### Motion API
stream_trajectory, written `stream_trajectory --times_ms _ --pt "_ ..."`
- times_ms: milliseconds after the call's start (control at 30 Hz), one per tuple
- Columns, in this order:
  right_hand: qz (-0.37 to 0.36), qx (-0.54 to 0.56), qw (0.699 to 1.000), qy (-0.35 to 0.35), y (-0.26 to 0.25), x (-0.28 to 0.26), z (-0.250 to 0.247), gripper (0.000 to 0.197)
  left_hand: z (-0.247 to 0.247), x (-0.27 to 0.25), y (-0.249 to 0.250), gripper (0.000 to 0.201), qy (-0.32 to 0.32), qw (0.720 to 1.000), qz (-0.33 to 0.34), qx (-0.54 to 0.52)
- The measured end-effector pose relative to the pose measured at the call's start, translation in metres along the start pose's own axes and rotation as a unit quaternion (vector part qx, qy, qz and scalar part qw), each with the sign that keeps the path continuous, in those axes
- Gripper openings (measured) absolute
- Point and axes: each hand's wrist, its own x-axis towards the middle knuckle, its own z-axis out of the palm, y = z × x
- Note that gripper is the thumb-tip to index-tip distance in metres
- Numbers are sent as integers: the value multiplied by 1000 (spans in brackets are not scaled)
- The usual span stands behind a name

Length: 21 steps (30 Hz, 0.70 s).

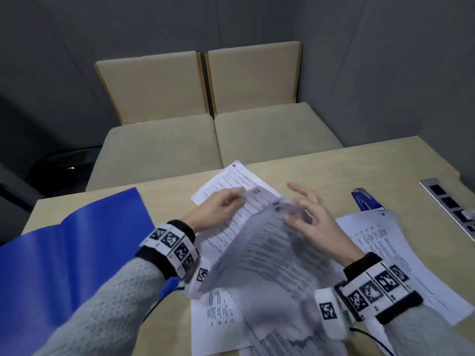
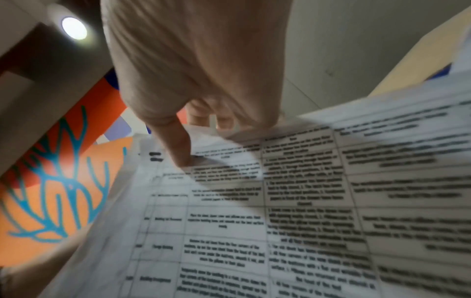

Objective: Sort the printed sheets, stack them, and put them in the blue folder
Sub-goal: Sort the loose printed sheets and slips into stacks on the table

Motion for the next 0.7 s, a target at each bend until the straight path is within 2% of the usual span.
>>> stream_trajectory --times_ms 67,133,200,233,300,367,433,567,700 --pt "30 35 999 -29 5 2 10 10 16 1 -9 25 -39 999 -8 -20" --pt "38 -12 999 -4 18 4 16 12 27 3 -17 30 -62 995 -26 -80" --pt "48 -63 997 11 33 3 21 21 32 7 -27 40 -34 983 -106 -146" --pt "52 -74 996 9 41 1 22 25 34 10 -38 39 -3 980 -143 -135" --pt "57 -85 995 -4 54 -6 28 24 37 15 -66 26 36 984 -171 32" --pt "68 -82 994 -5 63 -16 33 23 44 16 -87 27 -13 965 -174 195" --pt "58 -91 994 20 71 -22 37 26 54 15 -98 38 -45 946 -177 269" --pt "38 -108 993 24 79 -29 43 27 64 14 -108 46 -5 930 -159 331" --pt "35 -120 992 15 80 -32 47 31 59 14 -109 16 60 946 -138 287"
